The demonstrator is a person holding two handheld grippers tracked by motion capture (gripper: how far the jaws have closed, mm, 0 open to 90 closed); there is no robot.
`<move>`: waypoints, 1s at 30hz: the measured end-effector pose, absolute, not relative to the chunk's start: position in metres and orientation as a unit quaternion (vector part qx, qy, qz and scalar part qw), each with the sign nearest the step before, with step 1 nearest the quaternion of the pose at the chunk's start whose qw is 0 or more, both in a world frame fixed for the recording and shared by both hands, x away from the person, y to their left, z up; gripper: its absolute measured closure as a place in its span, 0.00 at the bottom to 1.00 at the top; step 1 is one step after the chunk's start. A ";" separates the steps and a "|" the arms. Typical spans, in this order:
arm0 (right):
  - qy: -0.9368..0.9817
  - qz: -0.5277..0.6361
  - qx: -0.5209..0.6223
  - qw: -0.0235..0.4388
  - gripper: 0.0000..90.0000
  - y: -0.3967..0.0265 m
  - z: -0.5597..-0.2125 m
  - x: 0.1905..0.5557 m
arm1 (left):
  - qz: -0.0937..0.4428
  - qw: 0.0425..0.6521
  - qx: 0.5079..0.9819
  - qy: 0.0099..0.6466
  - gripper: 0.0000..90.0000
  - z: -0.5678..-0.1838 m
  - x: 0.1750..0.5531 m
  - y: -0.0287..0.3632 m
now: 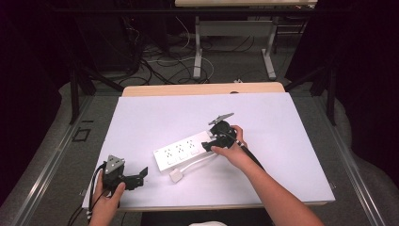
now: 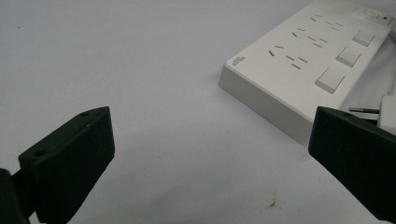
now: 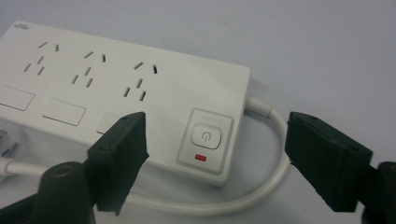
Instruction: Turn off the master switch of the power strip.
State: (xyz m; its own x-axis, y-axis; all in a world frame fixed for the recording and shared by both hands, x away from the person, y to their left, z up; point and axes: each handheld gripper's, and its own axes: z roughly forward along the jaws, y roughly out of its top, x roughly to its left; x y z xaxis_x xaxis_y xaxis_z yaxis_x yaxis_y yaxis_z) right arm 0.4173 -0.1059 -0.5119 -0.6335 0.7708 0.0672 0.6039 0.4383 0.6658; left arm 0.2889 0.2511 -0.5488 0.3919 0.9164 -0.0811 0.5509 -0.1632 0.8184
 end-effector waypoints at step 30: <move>0.845 0.327 0.386 0.173 0.00 -0.114 -0.505 0.405 | 0.221 0.411 0.727 0.504 0.01 -0.548 0.288 0.252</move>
